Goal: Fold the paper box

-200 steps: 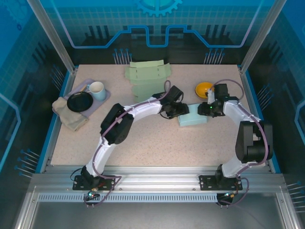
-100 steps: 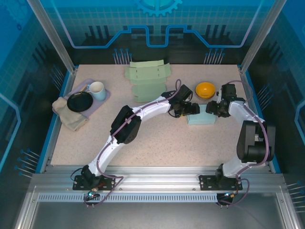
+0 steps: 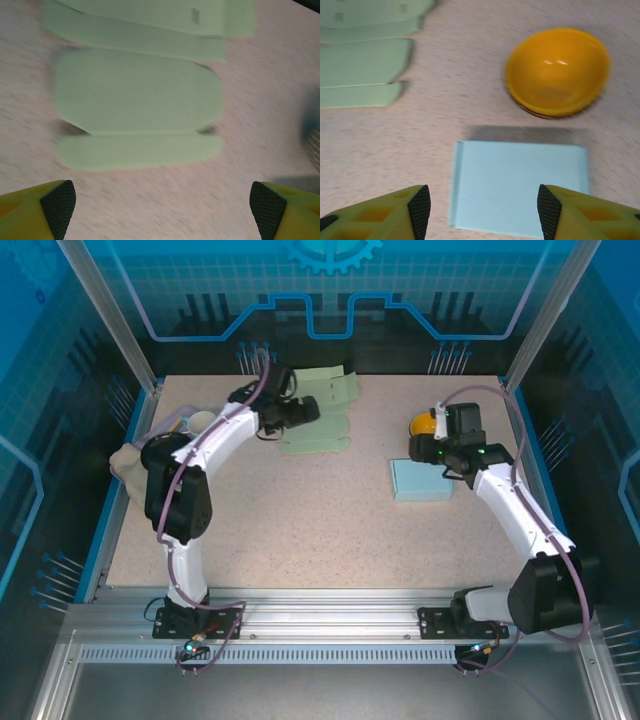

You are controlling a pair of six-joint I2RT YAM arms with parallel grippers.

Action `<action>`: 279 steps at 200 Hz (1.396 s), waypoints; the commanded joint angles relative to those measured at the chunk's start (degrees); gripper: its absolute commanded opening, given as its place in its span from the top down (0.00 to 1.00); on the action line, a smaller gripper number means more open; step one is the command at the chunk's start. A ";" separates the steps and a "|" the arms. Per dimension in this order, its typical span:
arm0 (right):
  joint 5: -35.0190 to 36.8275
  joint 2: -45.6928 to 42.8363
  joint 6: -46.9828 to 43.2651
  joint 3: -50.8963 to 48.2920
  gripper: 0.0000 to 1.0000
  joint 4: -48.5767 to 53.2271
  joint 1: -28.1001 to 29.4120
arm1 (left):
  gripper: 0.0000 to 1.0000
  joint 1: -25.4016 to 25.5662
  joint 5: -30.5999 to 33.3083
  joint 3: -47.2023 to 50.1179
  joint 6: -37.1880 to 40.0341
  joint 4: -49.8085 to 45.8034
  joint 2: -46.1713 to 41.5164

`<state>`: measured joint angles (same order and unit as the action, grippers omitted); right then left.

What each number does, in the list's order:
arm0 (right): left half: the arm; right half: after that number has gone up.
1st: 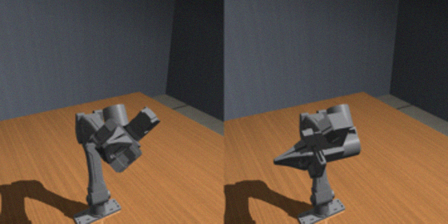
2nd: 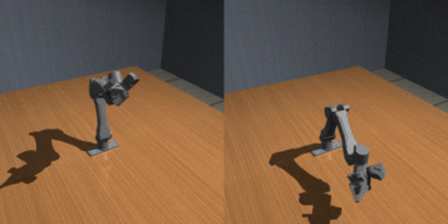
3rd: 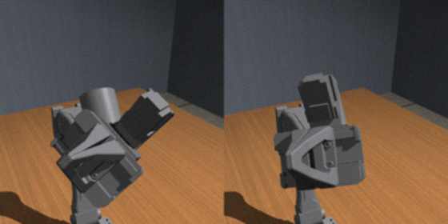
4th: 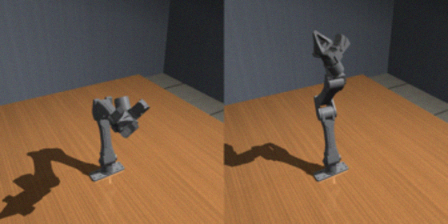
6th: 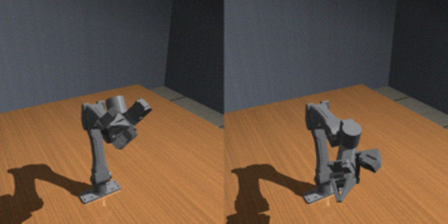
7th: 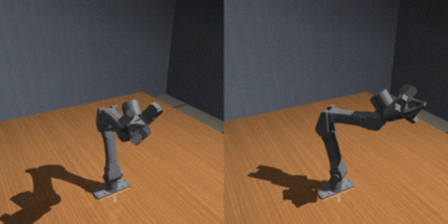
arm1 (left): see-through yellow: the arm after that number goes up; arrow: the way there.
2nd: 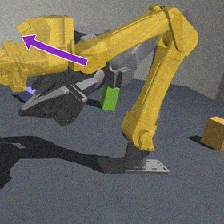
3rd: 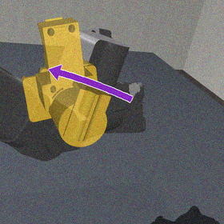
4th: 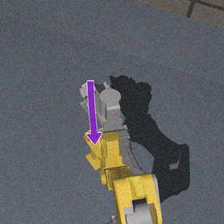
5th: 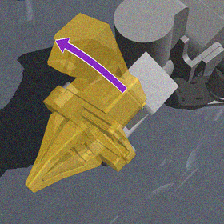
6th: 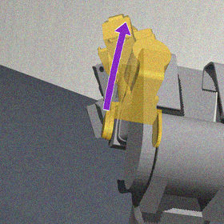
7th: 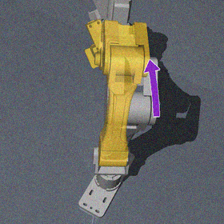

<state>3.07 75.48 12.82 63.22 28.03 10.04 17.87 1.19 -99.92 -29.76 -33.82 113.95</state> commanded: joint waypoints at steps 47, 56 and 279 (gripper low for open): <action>-5.73 4.82 -0.73 3.48 0.41 -1.69 9.13 | 0.10 -6.03 -0.13 -9.16 8.67 -2.11 16.71; -5.39 5.37 -0.94 3.74 0.41 -1.37 10.26 | 0.11 -6.80 -2.43 -11.41 9.43 -2.82 18.74; -2.15 -2.31 -0.45 4.75 0.41 9.00 16.22 | 1.00 -1.60 -20.69 37.34 -4.77 13.31 -21.61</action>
<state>0.86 76.47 12.43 68.36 33.28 24.99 13.41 -17.93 -75.90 -31.57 -23.51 103.22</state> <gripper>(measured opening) 0.589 0.053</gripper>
